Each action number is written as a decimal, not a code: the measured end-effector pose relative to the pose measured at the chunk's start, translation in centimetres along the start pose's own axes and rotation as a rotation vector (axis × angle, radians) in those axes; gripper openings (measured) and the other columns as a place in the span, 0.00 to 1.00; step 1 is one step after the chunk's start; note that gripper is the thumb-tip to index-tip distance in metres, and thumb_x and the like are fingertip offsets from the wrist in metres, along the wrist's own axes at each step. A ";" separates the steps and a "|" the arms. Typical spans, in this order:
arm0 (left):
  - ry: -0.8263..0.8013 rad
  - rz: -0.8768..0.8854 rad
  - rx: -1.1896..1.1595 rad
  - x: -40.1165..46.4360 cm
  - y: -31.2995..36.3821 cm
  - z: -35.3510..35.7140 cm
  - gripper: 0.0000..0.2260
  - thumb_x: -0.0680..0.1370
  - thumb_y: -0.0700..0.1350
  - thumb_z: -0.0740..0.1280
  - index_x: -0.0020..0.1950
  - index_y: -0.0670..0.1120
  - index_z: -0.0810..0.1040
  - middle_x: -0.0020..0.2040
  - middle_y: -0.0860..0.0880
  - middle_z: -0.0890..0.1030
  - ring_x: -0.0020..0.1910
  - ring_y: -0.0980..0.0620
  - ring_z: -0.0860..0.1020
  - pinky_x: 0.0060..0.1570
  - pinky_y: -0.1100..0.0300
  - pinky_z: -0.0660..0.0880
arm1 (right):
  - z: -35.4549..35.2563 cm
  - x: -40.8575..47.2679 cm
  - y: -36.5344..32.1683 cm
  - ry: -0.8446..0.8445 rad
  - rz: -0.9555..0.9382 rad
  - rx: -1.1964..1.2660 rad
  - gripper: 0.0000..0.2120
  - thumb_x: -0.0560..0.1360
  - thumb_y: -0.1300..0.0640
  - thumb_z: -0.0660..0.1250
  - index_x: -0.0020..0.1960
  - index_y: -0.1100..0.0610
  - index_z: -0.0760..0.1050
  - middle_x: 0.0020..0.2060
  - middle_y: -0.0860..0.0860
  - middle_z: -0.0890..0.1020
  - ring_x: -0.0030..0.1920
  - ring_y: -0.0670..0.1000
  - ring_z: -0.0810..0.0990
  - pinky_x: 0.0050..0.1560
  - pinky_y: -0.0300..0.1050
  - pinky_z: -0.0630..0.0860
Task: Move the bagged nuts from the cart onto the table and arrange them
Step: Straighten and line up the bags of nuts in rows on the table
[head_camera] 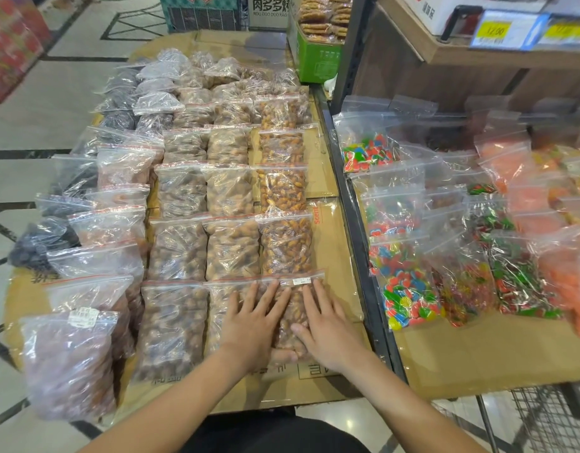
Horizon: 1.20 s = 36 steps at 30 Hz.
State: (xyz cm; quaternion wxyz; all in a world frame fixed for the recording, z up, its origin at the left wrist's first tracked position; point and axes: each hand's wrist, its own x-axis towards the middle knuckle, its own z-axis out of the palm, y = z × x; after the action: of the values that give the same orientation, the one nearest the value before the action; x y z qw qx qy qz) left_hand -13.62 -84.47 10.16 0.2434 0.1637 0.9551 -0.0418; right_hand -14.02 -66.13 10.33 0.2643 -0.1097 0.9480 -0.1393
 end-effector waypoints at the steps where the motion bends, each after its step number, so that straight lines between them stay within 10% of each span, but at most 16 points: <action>1: 0.009 0.014 0.001 -0.1 -0.3 0.0 0.53 0.70 0.80 0.51 0.76 0.53 0.23 0.80 0.47 0.30 0.81 0.39 0.36 0.76 0.34 0.44 | 0.2 -0.2 0.0 0.002 0.014 0.016 0.38 0.84 0.35 0.52 0.84 0.49 0.37 0.83 0.48 0.36 0.83 0.63 0.42 0.81 0.63 0.53; 8: 0.356 -0.098 -0.077 2.5 -5.6 -3.2 0.44 0.75 0.74 0.37 0.83 0.48 0.49 0.83 0.43 0.49 0.82 0.38 0.50 0.77 0.39 0.55 | -2.9 2.5 -2.4 0.207 -0.046 0.018 0.35 0.85 0.38 0.50 0.85 0.51 0.43 0.84 0.52 0.43 0.83 0.61 0.38 0.81 0.62 0.49; 16: 0.145 -0.148 -0.094 5.5 -9.2 -2.7 0.44 0.76 0.73 0.42 0.83 0.46 0.38 0.79 0.43 0.30 0.80 0.37 0.36 0.79 0.38 0.48 | -2.7 7.4 -3.7 0.098 -0.059 -0.069 0.35 0.85 0.35 0.44 0.85 0.51 0.40 0.83 0.51 0.36 0.82 0.58 0.34 0.81 0.65 0.51; 22: 0.367 -0.078 -0.112 7.6 -11.6 -7.0 0.30 0.81 0.65 0.50 0.76 0.47 0.65 0.74 0.40 0.68 0.72 0.39 0.67 0.69 0.43 0.66 | -6.7 11.2 -5.5 0.291 -0.049 -0.019 0.29 0.85 0.41 0.52 0.81 0.54 0.59 0.81 0.56 0.60 0.81 0.62 0.54 0.78 0.64 0.61; 36: 0.353 -0.020 -0.122 17.1 -19.2 -9.5 0.37 0.77 0.62 0.30 0.83 0.49 0.43 0.84 0.42 0.46 0.82 0.38 0.44 0.79 0.43 0.43 | -12.8 23.5 -7.0 0.245 0.045 -0.142 0.31 0.86 0.45 0.53 0.85 0.50 0.45 0.84 0.55 0.41 0.82 0.65 0.40 0.81 0.59 0.46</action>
State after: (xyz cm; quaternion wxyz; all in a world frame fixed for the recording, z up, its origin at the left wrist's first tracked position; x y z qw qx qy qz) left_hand -38.47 -96.01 10.33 0.0813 0.1440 0.9853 0.0429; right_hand -39.56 -76.70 12.04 0.1414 -0.0889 0.9828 -0.0782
